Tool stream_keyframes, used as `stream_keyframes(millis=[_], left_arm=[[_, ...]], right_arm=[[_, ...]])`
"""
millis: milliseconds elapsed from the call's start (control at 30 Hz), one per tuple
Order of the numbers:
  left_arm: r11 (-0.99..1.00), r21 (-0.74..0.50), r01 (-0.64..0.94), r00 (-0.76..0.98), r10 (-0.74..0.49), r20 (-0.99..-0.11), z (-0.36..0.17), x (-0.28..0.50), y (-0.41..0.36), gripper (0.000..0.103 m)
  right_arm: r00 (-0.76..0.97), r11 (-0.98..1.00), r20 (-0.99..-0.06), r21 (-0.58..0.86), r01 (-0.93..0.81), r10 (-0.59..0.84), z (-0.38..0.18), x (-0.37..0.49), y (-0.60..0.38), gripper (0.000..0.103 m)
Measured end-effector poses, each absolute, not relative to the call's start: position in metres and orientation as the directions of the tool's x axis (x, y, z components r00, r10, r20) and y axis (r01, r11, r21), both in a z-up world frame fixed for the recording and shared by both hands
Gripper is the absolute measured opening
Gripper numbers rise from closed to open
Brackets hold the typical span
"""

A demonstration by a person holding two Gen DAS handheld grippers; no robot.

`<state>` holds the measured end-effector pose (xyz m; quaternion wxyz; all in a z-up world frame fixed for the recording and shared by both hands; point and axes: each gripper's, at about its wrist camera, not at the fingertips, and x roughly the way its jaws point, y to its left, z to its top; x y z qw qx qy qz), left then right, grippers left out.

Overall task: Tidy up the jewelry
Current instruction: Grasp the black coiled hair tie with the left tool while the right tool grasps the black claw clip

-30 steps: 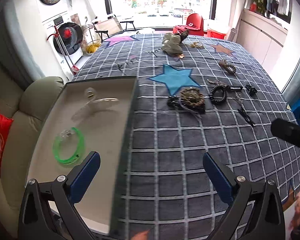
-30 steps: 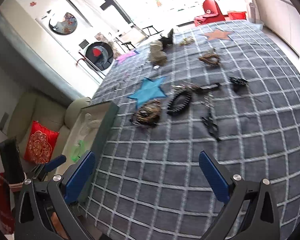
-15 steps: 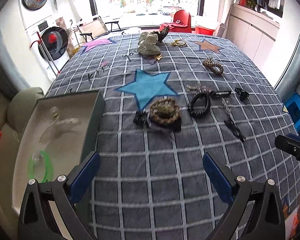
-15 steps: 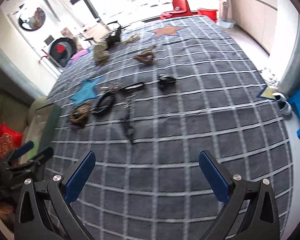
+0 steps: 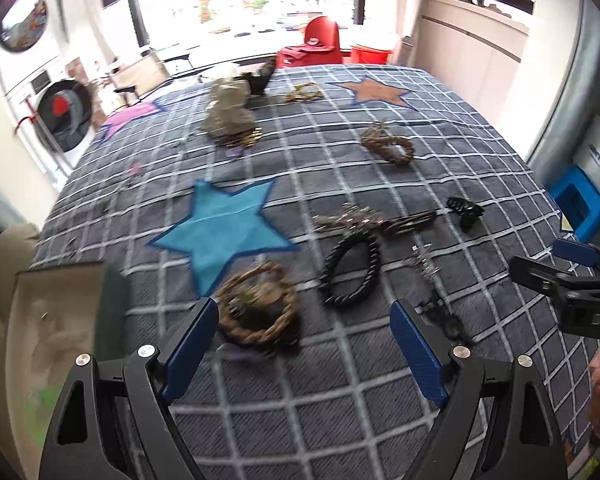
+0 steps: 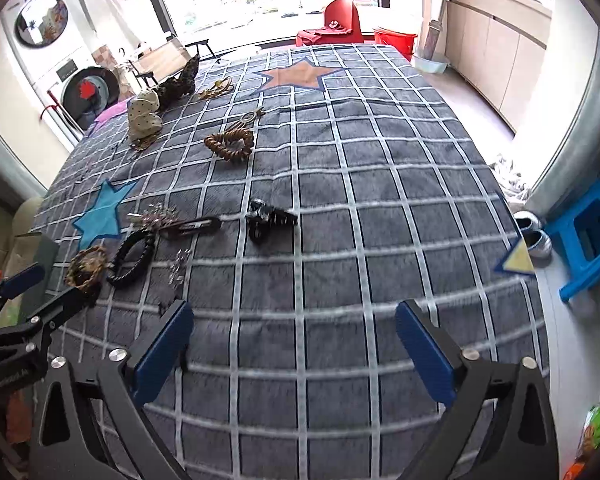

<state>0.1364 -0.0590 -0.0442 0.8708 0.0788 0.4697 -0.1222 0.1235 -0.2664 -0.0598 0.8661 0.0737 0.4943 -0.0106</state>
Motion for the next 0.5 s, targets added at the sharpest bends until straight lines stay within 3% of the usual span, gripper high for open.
stream_keyframes(millis=[100, 167, 333, 400, 500], left_arm=[[0.950, 0.012, 0.313, 0.516, -0.159, -0.842, -0.050, 0.146, -0.068, 0.089], [0.943, 0.010, 0.333, 0.502, -0.169, -0.848, -0.055, 0.154, -0.074, 0.081], [0.937, 0.023, 0.348, 0.484, -0.159, -0.861, -0.070, 0.170, -0.084, 0.080], [0.936, 0.021, 0.352, 0.472, -0.158, -0.867, -0.076, 0.175, -0.088, 0.072], [0.931, 0.036, 0.363, 0.473, -0.150, -0.868, -0.078, 0.179, -0.093, 0.072]], right_arm=[[0.502, 0.990, -0.863, 0.112, 0.087, 0.053, -0.067, 0.136, -0.266, 0.092], [0.505, 0.990, -0.862, 0.110, 0.085, 0.053, -0.069, 0.142, -0.265, 0.090], [0.515, 0.994, -0.856, 0.080, 0.073, 0.031, -0.073, 0.159, -0.262, 0.089], [0.518, 0.996, -0.855, 0.064, 0.062, 0.022, -0.075, 0.166, -0.259, 0.089], [0.514, 0.998, -0.858, 0.045, 0.049, 0.014, -0.079, 0.174, -0.254, 0.089]])
